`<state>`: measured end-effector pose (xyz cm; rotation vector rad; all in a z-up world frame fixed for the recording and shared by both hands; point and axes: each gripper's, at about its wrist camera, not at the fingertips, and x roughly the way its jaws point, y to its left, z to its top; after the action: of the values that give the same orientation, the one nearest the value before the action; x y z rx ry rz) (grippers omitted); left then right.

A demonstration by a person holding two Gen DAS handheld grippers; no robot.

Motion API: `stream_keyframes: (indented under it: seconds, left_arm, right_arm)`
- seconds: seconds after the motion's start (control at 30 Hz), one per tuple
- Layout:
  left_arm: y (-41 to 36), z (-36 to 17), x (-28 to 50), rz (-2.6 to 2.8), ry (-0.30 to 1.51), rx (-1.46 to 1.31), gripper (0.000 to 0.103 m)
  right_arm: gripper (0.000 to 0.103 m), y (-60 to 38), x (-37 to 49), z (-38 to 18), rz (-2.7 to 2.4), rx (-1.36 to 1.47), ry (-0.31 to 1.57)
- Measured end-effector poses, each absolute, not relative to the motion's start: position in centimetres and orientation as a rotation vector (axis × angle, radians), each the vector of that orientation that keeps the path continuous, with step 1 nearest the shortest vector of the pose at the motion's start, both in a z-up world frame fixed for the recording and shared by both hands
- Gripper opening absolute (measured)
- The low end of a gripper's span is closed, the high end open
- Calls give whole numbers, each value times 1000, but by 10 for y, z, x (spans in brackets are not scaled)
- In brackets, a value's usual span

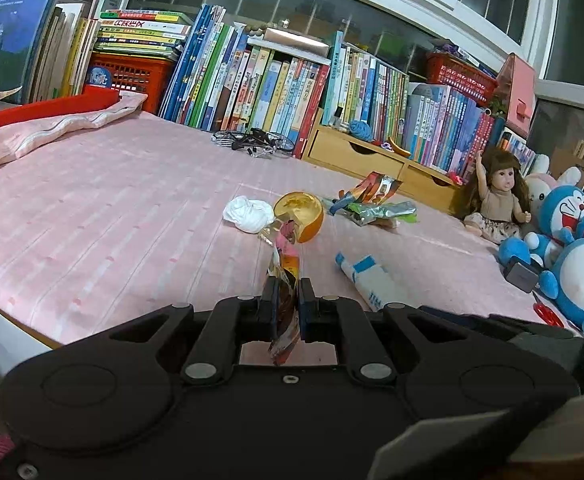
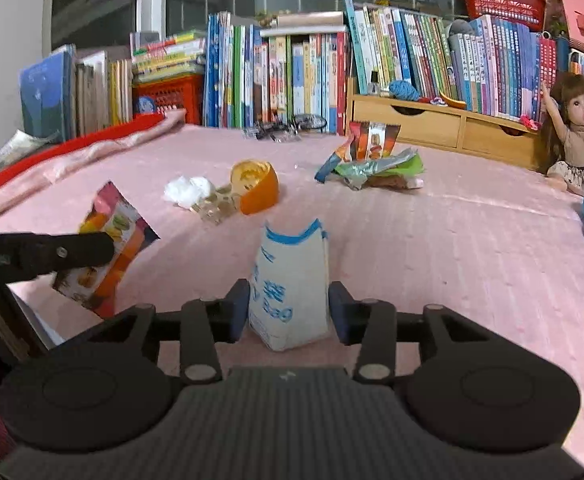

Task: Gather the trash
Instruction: 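Lower the wrapper into the bin with the left tool while the right drops the paper bag in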

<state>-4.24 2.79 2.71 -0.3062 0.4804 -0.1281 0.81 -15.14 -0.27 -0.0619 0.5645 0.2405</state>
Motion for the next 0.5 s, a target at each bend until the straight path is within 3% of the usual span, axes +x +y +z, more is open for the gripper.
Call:
stream_keyframes:
  seconds: [0.1,0.2,0.5]
  left_arm:
    - [28,28,-41,-127,480,-304,9]
    - [27,31,-36,-126,475,-307,9]
    - [29,41,-53,-177,460,-306,9]
  right_arm:
    - [46,-145,13,-8,239,-106,543]
    - [35,-147,12,-4,252,-64,541]
    - [34,-157,-26,8,307,-4,513]
